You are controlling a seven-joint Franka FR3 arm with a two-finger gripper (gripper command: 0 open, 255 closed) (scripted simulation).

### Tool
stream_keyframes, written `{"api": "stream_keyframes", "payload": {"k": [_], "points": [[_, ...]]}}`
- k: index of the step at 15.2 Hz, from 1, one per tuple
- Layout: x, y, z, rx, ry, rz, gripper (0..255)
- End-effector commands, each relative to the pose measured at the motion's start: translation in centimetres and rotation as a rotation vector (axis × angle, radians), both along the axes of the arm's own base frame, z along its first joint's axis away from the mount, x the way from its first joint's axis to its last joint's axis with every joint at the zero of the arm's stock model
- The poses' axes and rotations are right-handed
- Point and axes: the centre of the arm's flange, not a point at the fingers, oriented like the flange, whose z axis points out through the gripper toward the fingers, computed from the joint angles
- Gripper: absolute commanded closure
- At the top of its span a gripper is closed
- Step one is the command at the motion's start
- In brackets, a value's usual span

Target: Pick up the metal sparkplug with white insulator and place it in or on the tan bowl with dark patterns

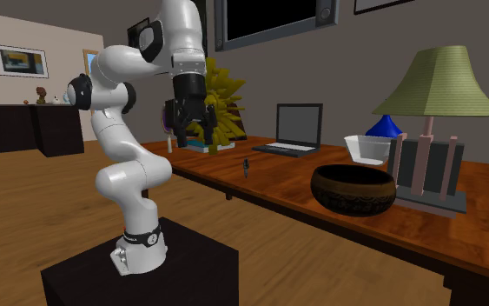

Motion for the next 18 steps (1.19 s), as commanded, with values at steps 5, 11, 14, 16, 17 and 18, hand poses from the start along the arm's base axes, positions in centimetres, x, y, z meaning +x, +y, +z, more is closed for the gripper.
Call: {"api": "stream_keyframes", "payload": {"k": [5,11,14,16,17,18], "points": [[-4.3,4.9,-1.0,-0.011,-0.097,-0.135,0],[-9.3,13.1,-3.3,-0.027,-0.242,-0.338,0],[-11.0,17.6,-4.8,-0.036,-0.314,-0.44,0],[-11.8,20.6,-5.8,-0.041,-0.363,-0.507,0],[-12.1,22.1,-6.4,-0.044,-0.387,-0.541,0],[-12.4,23.7,-6.9,-0.047,-0.411,-0.575,0]]}}
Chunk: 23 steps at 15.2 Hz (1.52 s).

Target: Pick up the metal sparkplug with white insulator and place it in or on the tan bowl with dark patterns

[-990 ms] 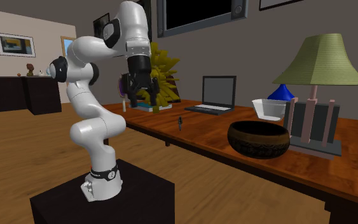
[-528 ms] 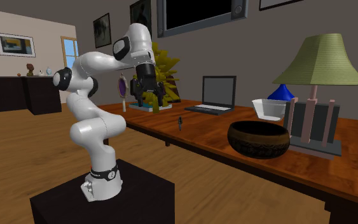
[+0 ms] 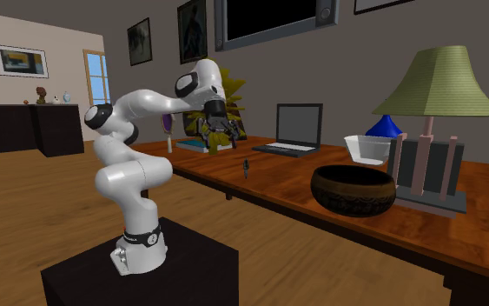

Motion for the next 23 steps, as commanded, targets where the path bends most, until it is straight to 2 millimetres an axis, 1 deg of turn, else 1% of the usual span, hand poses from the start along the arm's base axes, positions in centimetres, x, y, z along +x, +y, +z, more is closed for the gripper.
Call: {"api": "stream_keyframes", "payload": {"k": [1,4,8,16,23], "points": [[-0.1,3.1,-1.3,-0.003,-0.051,-0.073,0],[-0.3,7.8,-3.0,-0.011,-0.123,-0.174,0],[0.4,13.8,-5.3,-0.021,-0.218,-0.306,0],[2.5,11.9,-8.2,-0.021,-0.218,-0.306,0],[2.5,11.9,-8.2,-0.021,-0.218,-0.306,0]]}}
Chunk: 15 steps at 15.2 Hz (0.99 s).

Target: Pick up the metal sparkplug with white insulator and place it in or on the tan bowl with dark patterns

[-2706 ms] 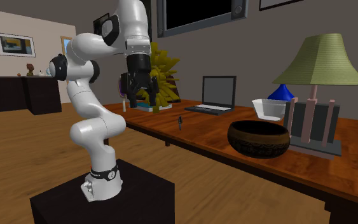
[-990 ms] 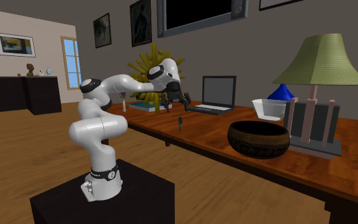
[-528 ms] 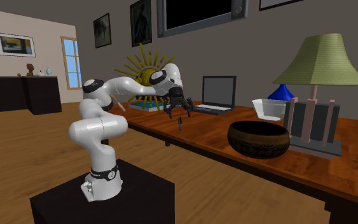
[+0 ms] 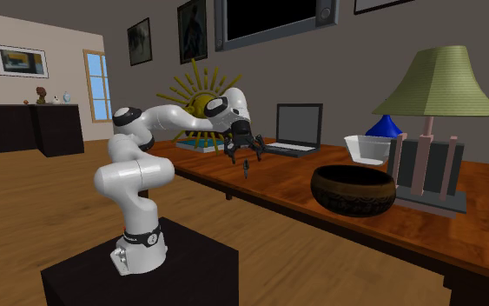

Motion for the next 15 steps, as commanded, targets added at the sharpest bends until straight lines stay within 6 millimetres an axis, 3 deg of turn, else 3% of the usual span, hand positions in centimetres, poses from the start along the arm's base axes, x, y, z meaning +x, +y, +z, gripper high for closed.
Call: {"api": "stream_keyframes", "payload": {"k": [1,2,11,15], "points": [[0.1,-0.1,-0.4,-0.012,-0.001,-0.007,0],[0.1,0.0,-0.4,-0.012,-0.001,-0.007,255],[0.1,-0.1,-0.4,-0.012,-0.001,-0.007,255],[0.1,-0.1,1.7,-0.012,-0.001,-0.007,255]]}}
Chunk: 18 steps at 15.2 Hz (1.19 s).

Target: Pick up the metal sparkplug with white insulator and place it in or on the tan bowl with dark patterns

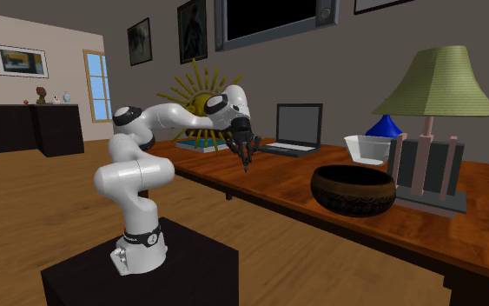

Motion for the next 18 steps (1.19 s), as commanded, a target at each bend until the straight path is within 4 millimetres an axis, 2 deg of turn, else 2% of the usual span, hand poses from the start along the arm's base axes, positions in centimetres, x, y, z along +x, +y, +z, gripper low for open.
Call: {"api": "stream_keyframes", "payload": {"k": [1,18], "points": [[0.0,0.1,1.1,-0.001,0.0,-0.001,255],[0.0,0.1,10.0,-0.001,0.0,-0.001,255]]}}
